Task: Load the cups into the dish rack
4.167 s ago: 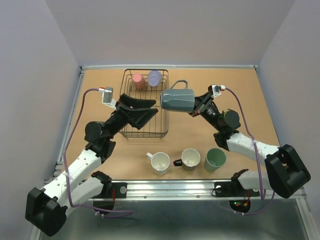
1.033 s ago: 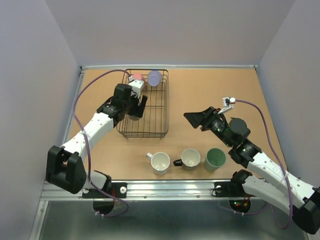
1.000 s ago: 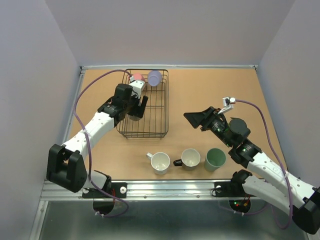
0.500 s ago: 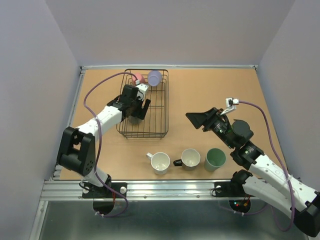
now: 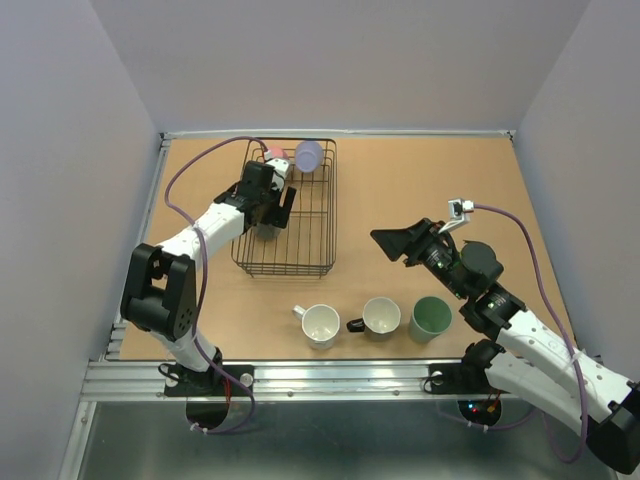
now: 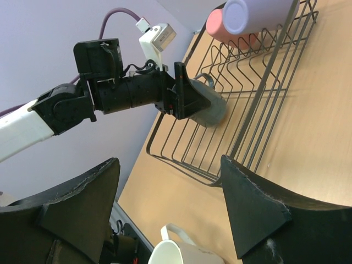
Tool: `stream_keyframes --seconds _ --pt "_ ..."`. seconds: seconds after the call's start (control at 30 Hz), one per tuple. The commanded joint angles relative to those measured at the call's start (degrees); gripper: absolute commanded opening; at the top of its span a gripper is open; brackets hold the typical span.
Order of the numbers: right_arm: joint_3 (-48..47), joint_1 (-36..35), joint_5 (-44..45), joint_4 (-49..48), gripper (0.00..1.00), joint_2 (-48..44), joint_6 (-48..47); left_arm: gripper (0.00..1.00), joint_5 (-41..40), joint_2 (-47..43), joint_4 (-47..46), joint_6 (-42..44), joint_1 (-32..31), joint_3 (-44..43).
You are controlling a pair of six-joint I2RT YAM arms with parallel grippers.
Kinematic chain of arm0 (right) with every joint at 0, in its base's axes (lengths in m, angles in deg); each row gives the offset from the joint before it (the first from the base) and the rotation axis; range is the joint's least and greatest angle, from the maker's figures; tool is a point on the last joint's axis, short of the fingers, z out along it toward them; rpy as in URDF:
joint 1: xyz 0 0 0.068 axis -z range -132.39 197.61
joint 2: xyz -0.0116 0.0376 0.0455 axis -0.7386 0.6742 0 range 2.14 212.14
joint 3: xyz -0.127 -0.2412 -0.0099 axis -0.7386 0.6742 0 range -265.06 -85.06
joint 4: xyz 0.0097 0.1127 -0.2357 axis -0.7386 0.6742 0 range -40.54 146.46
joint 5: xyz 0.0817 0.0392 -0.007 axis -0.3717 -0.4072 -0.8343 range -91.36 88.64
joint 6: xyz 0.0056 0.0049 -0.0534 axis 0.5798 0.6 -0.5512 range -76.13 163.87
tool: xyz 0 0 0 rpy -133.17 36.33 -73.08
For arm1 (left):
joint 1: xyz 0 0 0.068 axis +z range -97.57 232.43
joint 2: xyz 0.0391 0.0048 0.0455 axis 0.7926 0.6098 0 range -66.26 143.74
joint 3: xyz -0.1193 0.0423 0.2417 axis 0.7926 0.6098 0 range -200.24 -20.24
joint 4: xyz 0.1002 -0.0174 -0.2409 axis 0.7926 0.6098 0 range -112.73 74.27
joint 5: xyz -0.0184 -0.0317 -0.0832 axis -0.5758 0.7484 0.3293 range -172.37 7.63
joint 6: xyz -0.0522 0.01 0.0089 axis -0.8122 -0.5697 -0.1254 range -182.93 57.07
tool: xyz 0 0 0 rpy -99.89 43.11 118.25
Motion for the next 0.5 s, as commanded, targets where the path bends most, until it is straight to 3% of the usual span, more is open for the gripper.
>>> stream_keyframes --seconds 0.0,0.07,0.1,0.2,0.33,0.47 --pt "1.64 -0.19 0.44 -2.36 0.79 -0.16 -0.29 0.14 -0.24 -0.36 -4.54 -1.45 1.39 -4.15" --pt "1.99 -0.19 0.09 -2.79 0.79 0.01 -0.03 0.35 -0.06 -0.01 -4.46 -1.89 1.74 -4.42" --pt "1.99 -0.10 0.08 -2.80 0.79 0.01 0.15 0.35 0.03 -0.01 -4.46 -1.98 1.92 -4.33" --pt "2.16 -0.19 -0.27 -2.97 0.79 0.10 0.50 0.53 -0.23 -0.53 -4.81 -2.42 2.09 -3.80" --pt "2.43 -0.19 -0.36 -2.97 0.79 -0.16 0.68 0.67 0.38 -1.32 -4.81 -2.51 2.18 -3.54" --pt "2.87 -0.19 -0.62 -2.97 0.79 -0.51 1.12 0.73 0.30 -2.55 -4.89 -2.59 2.27 -3.19"
